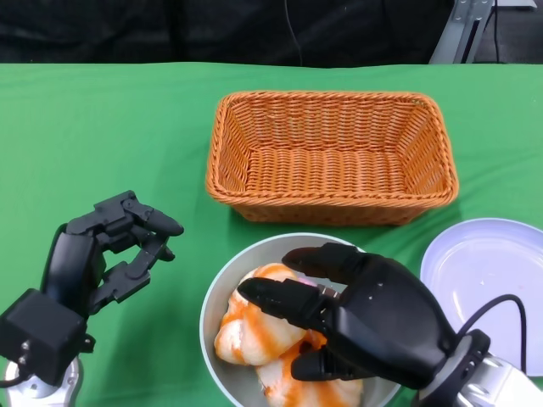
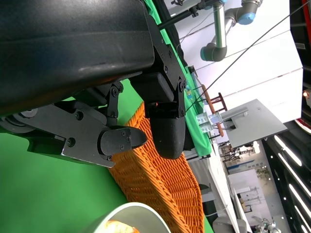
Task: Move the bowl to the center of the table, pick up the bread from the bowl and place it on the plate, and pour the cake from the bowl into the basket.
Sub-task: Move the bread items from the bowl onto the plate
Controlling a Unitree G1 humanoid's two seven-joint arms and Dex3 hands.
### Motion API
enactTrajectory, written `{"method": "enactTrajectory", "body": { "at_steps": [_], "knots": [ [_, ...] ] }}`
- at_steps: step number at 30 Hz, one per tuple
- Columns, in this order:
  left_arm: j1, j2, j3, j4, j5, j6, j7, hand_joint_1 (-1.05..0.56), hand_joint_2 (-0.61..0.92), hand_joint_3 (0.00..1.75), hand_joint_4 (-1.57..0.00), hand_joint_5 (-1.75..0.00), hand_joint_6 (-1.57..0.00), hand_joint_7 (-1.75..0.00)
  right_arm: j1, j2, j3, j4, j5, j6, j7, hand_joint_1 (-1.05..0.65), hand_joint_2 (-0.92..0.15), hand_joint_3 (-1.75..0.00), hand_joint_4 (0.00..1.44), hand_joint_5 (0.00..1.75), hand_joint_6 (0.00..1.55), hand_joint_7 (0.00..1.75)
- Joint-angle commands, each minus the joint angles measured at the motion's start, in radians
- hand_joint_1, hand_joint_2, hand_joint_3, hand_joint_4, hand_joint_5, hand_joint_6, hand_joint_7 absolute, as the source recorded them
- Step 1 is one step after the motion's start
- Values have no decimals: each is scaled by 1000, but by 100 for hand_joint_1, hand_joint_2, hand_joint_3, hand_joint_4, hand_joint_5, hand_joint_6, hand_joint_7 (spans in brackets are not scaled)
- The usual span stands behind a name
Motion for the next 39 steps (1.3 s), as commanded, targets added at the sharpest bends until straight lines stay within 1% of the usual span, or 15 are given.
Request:
{"method": "enactTrajectory", "body": {
  "at_steps": [1, 5, 9, 14, 18, 22, 26, 29, 32, 36, 39],
  "knots": [
    [15, 6, 0, -25, -6, 18, 5, -3, 85, 50, -76, -131, -80, -103, -33, -22, 19, 50, -20, -7, -65, -73, -92, -2, 64, 9, 56, 2],
    [19, 3, 1, -34, 6, 18, 19, -4, 87, 49, -76, -131, -80, -102, -69, -16, 54, 132, -48, 0, -139, -69, -92, -5, 67, 10, 59, 2],
    [19, 2, 1, -35, 10, 20, 25, -4, 88, 48, -75, -133, -80, -102, -92, -12, 78, 182, -51, 9, -180, -66, -92, -4, 70, 12, 62, 3],
    [21, -3, 1, -39, 6, 17, 21, -5, 88, 46, -74, -134, -80, -103, -115, -10, 98, 231, -40, 20, -185, -63, -92, -3, 70, 12, 63, 3],
    [25, -5, 2, -50, 18, 24, 36, -6, 89, 45, -75, -134, -79, -104, -134, -7, 119, 285, -45, 25, -227, -63, -91, -2, 72, 13, 65, 3],
    [31, -9, 2, -63, 29, 29, 56, -5, 89, 43, -74, -134, -79, -104, -157, -7, 138, 333, -36, 19, -240, -62, -90, -1, 72, 12, 65, 2],
    [33, -11, 3, -62, 31, 33, 61, -6, 90, 42, -74, -134, -79, -104, -188, 8, 172, 399, -55, 37, -274, -63, -87, 0, 73, 11, 68, 3],
    [33, -13, 4, -62, 21, 35, 51, -6, 90, 40, -74, -134, -78, -104, -203, 16, 193, 427, -58, 51, -289, -64, -86, 0, 74, 11, 69, 3],
    [28, -13, 4, -53, 24, 30, 53, -6, 91, 39, -74, -135, -78, -105, -220, 34, 217, 474, -62, 65, -326, -64, -85, 0, 76, 12, 72, 3],
    [27, -13, 4, -49, 38, 20, 65, -5, 92, 38, -73, -136, -78, -105, -235, 43, 242, 510, -62, 78, -338, -60, -86, -1, 78, 11, 73, 3],
    [28, -15, 5, -50, 46, 23, 78, -5, 92, 39, -74, -137, -79, -106, -245, 47, 257, 527, -54, 88, -324, -56, -89, -1, 80, 11, 74, 2]
  ]
}}
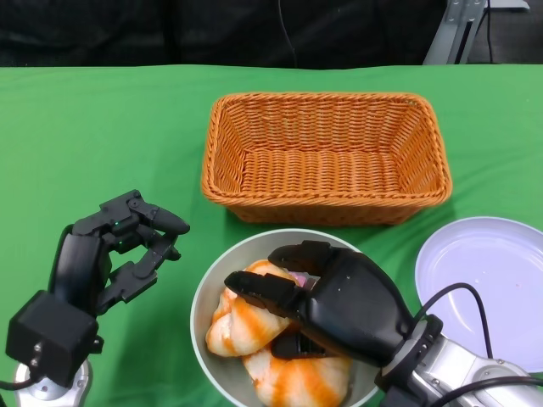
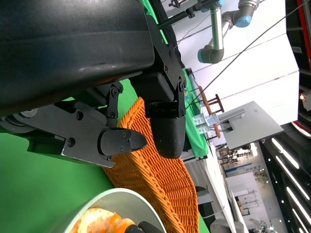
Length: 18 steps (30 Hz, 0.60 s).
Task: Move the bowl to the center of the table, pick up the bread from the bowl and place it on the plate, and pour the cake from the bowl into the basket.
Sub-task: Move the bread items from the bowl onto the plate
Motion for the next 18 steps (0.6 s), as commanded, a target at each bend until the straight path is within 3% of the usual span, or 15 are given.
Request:
{"method": "enactTrajectory", "body": {
  "at_steps": [1, 9, 13, 16, 18],
  "knots": [
    [7, 11, 3, -2, 7, -5, 25, -5, 92, 39, -74, -137, -79, -106, 15, 0, 28, 54, 8, 18, 34, -55, -89, -1, 80, 11, 75, 2],
    [1, 16, 2, 15, 14, -10, 35, -3, 91, 41, -74, -138, -79, -106, -14, -18, 26, 103, 56, -64, -77, -33, -88, 0, 101, 26, 95, 7],
    [-4, 17, 3, 27, 9, -13, 33, -4, 90, 43, -75, -138, -80, -106, -32, -19, 14, 127, 86, -127, -156, -28, -88, 0, 87, 94, 109, 6],
    [-8, 18, 4, 38, 6, -17, 29, -4, 88, 45, -75, -137, -80, -107, -44, -14, 11, 144, 80, -150, -232, -28, -90, -1, 83, 118, 113, 9],
    [-10, 18, 4, 42, 3, -18, 28, -4, 87, 47, -75, -137, -80, -107, -50, -10, 7, 152, 87, -170, -262, -27, -91, -2, 81, 123, 115, 11]
  ]
}}
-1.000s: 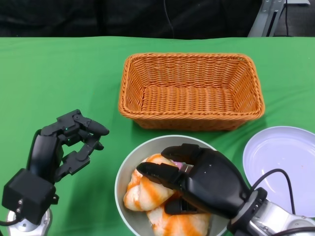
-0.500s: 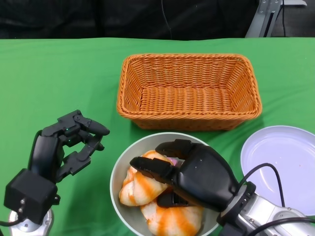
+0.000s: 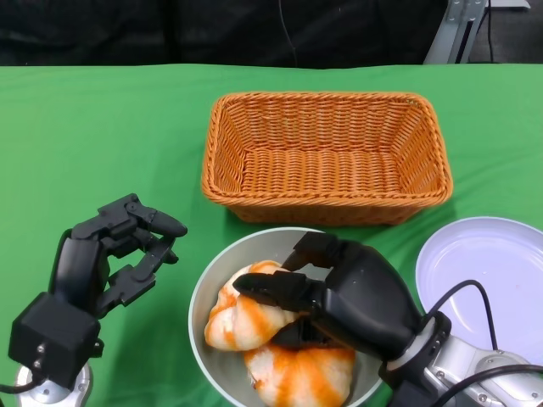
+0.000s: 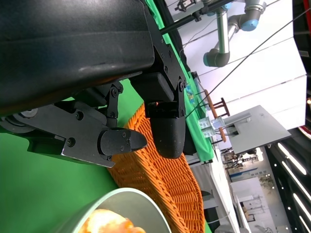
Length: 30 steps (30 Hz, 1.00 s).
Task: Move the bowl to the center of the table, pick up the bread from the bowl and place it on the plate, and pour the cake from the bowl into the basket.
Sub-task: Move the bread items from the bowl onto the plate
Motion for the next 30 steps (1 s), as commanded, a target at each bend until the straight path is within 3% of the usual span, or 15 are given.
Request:
{"method": "enactTrajectory", "body": {
  "at_steps": [1, 6, 7, 8, 9, 11, 16, 20, 22, 30],
  "knots": [
    [-9, 18, 4, 10, -5, -11, 7, -4, 87, 48, -75, -137, -80, -107, -5, -4, -1, 28, 11, -30, -46, -26, -92, -2, 81, 125, 115, 12],
    [-13, 16, 6, 22, -13, -15, 1, -5, 87, 47, -76, -136, -80, -105, 3, -15, -32, -14, 45, -78, -76, -26, -92, -6, 80, 136, 116, 20],
    [-14, 17, 6, 27, -14, -18, -2, -5, 87, 47, -76, -136, -80, -105, 12, -23, -45, -37, 68, -91, -57, -25, -92, -10, 78, 140, 111, 31],
    [-16, 18, 6, 30, -14, -21, -3, -5, 87, 47, -76, -136, -80, -105, 19, -28, -54, -54, 85, -99, -44, -24, -92, -14, 76, 144, 96, 62],
    [-17, 20, 5, 33, -11, -21, -1, -5, 87, 47, -76, -136, -80, -105, 26, -34, -65, -72, 100, -107, -31, -23, -92, -14, 76, 146, 88, 77],
    [-18, 24, 4, 36, -4, -21, 4, -4, 88, 47, -75, -136, -80, -105, 41, -43, -85, -107, 127, -122, -3, -21, -92, -15, 75, 149, 80, 94],
    [-24, 23, 8, 48, -15, -14, -3, -3, 87, 48, -76, -136, -81, -105, 81, -48, -138, -180, 208, -170, 61, -19, -89, -19, 77, 145, 78, 98],
    [-26, 25, 8, 56, -11, -14, 2, -3, 87, 48, -76, -136, -81, -106, 116, -39, -182, -237, 251, -185, 105, -19, -61, -65, 82, 134, 86, 89],
    [-26, 25, 8, 56, -6, -10, 12, -3, 86, 48, -75, -136, -81, -106, 127, -37, -201, -262, 268, -196, 124, -18, -56, -74, 83, 132, 87, 87],
    [-29, 26, 10, 67, -4, -22, 11, -4, 87, 48, -76, -136, -80, -105, 195, -26, -314, -358, 367, -195, 202, -20, -56, -80, 82, 130, 86, 89]
  ]
}}
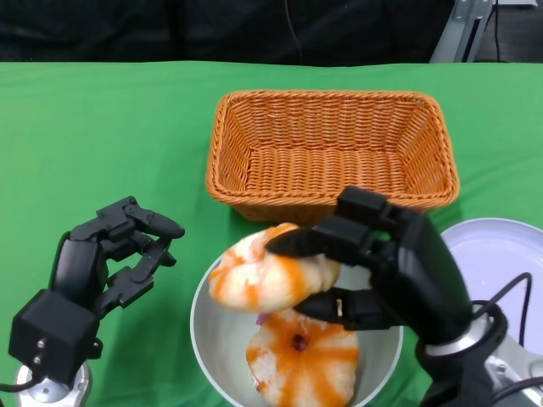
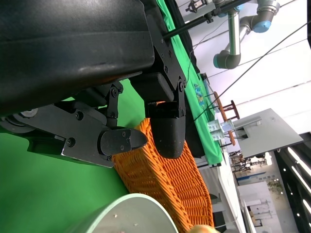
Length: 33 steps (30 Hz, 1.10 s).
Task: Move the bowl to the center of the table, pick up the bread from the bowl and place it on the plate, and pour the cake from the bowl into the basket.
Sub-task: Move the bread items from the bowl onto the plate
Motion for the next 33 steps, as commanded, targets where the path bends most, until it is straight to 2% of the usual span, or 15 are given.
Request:
{"method": "enactTrajectory", "body": {
  "at_steps": [1, 5, 9, 14, 16, 19, 23, 27, 33],
  "knots": [
    [-8, 21, 5, 11, 0, -17, 10, -4, 87, 48, -76, -136, -80, -106, 37, 3, -64, -48, 54, 12, 29, -20, -56, -81, 81, 132, 85, 92],
    [-9, 22, 7, 12, -3, -9, 10, -5, 86, 47, -76, -136, -80, -105, 73, 7, -126, -88, 108, 32, 79, -18, -54, -87, 79, 137, 82, 99],
    [-12, 31, 7, 23, 2, -22, 7, -4, 87, 48, -77, -135, -80, -106, 108, 4, -186, -114, 148, 53, 118, -19, -54, -85, 78, 139, 81, 101],
    [-14, 33, 5, 29, 1, -26, 8, -4, 86, 49, -77, -133, -80, -106, 118, 17, -209, -121, 149, 51, 143, -19, -55, -83, 77, 141, 81, 101],
    [-14, 36, 6, 29, -6, -23, 1, -3, 86, 50, -77, -133, -80, -106, 138, -7, -256, -119, 159, 53, 138, -19, -55, -82, 77, 141, 81, 101],
    [-16, 41, 9, 37, -22, -28, -17, -5, 85, 49, -77, -134, -80, -105, 179, -27, -336, -115, 202, 58, 138, -14, -60, -71, 76, 144, 83, 94],
    [-20, 45, 12, 49, -32, -36, -27, -5, 87, 46, -76, -134, -80, -104, 204, -15, -393, -116, 219, 64, 135, -15, -63, -65, 79, 142, 88, 89],
    [-24, 47, 18, 57, -37, -41, -31, -4, 89, 42, -77, -135, -81, -103, 224, -31, -456, -90, 224, 52, 120, -16, -66, -62, 77, 154, 86, 94],
    [-26, 48, 20, 60, -41, -38, -31, -4, 90, 39, -78, -134, -81, -103, 247, -30, -512, -48, 231, 23, 103, -16, -66, -62, 76, 161, 85, 96]
  ]
}}
